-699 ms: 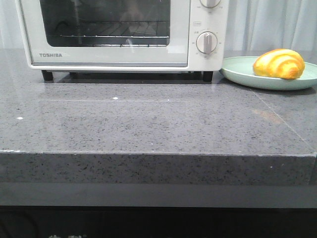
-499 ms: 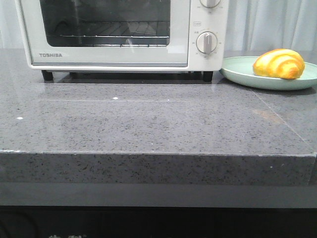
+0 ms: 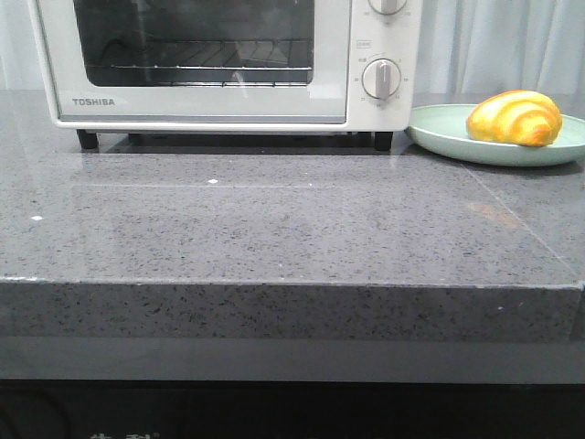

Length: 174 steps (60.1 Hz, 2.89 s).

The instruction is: Put bread in oven

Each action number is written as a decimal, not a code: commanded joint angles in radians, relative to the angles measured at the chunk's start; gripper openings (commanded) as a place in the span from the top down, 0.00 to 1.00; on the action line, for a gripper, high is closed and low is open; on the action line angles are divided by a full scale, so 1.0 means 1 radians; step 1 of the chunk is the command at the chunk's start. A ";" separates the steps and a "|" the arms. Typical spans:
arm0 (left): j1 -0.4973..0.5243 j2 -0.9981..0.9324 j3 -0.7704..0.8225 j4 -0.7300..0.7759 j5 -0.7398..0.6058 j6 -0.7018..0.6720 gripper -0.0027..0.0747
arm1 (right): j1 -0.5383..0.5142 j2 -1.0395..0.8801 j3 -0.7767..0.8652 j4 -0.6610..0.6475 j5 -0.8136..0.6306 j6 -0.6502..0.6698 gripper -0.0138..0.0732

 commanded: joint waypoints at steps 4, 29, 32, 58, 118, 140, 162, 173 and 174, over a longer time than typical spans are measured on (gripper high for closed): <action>0.002 -0.017 0.005 -0.007 -0.083 0.000 0.99 | -0.005 -0.017 -0.006 0.001 -0.088 -0.008 0.91; 0.003 -0.017 0.005 -0.007 -0.147 0.000 0.99 | -0.005 -0.017 -0.006 0.002 -0.106 -0.008 0.91; 0.003 -0.017 0.005 -0.007 -0.168 0.000 0.99 | -0.005 -0.017 -0.006 0.002 -0.128 -0.008 0.91; 0.003 0.094 -0.295 0.074 -0.255 0.000 0.99 | -0.008 0.068 -0.319 0.001 0.068 -0.007 0.91; -0.447 1.307 -1.113 0.079 -0.331 0.002 0.99 | -0.008 0.355 -0.524 0.010 0.130 0.003 0.91; -0.459 1.416 -1.194 0.079 -0.285 0.002 0.99 | -0.008 0.355 -0.524 0.010 0.134 0.003 0.91; -0.459 1.427 -1.194 0.079 -0.191 0.002 0.99 | -0.008 0.355 -0.524 0.010 0.134 0.003 0.91; -0.485 1.422 -1.194 0.079 -0.060 0.002 0.99 | -0.008 0.355 -0.524 0.010 0.134 0.003 0.91; -0.490 1.420 -1.194 0.079 -0.045 0.002 0.99 | -0.008 0.355 -0.524 0.010 0.134 0.003 0.91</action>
